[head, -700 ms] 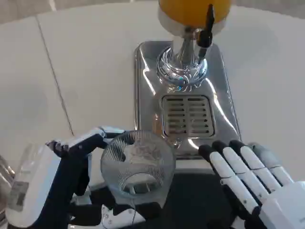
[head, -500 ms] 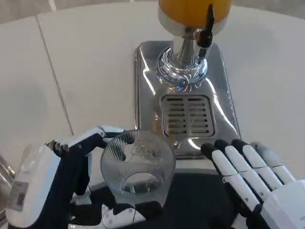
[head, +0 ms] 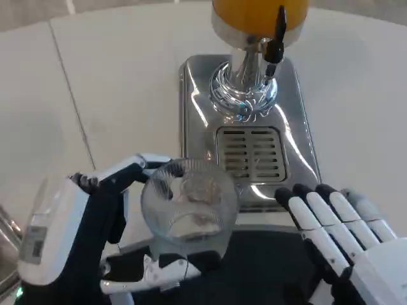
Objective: Grasp the cup under the faucet to collect the drink, then remove the cup.
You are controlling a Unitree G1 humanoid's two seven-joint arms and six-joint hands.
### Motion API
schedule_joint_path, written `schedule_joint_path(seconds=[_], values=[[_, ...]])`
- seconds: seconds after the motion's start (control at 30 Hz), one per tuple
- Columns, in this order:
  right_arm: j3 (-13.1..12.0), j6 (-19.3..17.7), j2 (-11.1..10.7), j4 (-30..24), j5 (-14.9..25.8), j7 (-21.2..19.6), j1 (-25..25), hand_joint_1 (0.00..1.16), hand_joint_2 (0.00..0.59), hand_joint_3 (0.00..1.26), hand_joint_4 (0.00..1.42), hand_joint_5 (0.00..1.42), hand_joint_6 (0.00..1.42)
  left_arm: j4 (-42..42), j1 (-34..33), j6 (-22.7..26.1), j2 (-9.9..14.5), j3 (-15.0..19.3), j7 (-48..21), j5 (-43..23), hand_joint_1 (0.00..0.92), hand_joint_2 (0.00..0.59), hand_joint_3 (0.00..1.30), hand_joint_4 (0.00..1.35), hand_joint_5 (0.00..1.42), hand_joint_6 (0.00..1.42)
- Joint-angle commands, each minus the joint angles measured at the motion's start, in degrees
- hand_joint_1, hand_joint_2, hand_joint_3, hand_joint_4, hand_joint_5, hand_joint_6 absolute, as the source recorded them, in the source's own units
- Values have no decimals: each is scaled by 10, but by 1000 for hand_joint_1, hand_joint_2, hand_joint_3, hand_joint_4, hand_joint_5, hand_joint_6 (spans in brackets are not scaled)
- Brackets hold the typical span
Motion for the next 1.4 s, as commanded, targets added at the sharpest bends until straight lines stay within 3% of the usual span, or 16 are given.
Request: schedule_joint_path(seconds=[0.03,0.33,0.6,1.4], values=[[-15,11,7,-13,7,-10,7,157,586,0,0,0,0,30,-45,16,-10,-8,17,16,777,0,1122,1050,1364,1424],[-7,17,13,-24,8,0,10,159,586,0,0,0,0,124,-151,44,-20,-41,44,58,777,0,1120,1048,1364,1424],[-21,22,10,-32,24,5,16,159,586,0,0,0,0,208,-236,66,-31,-90,83,91,777,0,1120,1048,1364,1424],[1,30,27,-32,13,5,16,188,586,0,0,0,0,444,-422,119,-55,-172,174,90,784,0,1116,1048,1364,1424]])
